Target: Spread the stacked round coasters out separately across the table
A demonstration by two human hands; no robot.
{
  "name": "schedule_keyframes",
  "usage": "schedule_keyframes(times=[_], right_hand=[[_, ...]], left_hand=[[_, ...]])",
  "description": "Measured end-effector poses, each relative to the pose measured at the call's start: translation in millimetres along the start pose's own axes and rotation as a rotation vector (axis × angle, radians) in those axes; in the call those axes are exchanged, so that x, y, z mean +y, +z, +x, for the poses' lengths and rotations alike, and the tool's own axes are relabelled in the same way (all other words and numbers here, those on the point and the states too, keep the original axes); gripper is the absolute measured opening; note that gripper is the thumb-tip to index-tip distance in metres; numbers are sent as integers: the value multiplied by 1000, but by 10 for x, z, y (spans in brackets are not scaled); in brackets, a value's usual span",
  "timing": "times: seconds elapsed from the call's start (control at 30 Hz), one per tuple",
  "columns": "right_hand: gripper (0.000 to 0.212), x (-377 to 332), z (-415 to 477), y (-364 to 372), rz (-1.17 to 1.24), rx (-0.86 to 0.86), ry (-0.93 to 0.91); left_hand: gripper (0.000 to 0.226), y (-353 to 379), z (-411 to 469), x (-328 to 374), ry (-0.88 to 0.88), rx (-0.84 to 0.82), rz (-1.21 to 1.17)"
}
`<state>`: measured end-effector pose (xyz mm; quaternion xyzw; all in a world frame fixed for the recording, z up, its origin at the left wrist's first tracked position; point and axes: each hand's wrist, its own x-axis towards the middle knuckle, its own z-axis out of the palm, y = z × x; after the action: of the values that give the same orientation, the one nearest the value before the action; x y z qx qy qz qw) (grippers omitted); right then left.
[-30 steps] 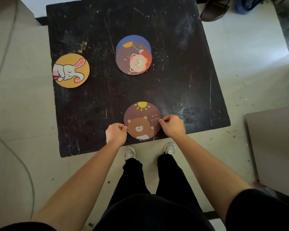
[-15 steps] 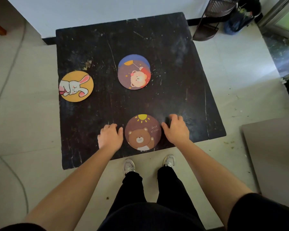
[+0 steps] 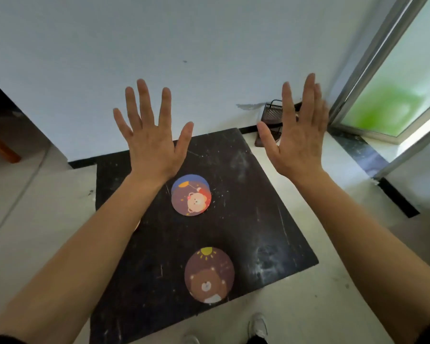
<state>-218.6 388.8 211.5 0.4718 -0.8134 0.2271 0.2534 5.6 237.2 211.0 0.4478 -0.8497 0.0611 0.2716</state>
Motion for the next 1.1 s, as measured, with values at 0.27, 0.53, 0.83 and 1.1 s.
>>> schedule_keyframes(times=[0.27,0.53,0.83,1.1], right_hand=[[83,818,208,-249,-28,31,4],[82,2544,410,-97,-40,-43,-37],[80,4223,943,-148,31,-153,-82],[85,4509,1588,348,102,-175,-163]], left_hand=[[76,6,353,955,98,-5,-25],[70,588,460,2539,112,-73,78],[71,930,747,4247,31,-105,75],[71,1331,1221,4436,-73,-130,105]])
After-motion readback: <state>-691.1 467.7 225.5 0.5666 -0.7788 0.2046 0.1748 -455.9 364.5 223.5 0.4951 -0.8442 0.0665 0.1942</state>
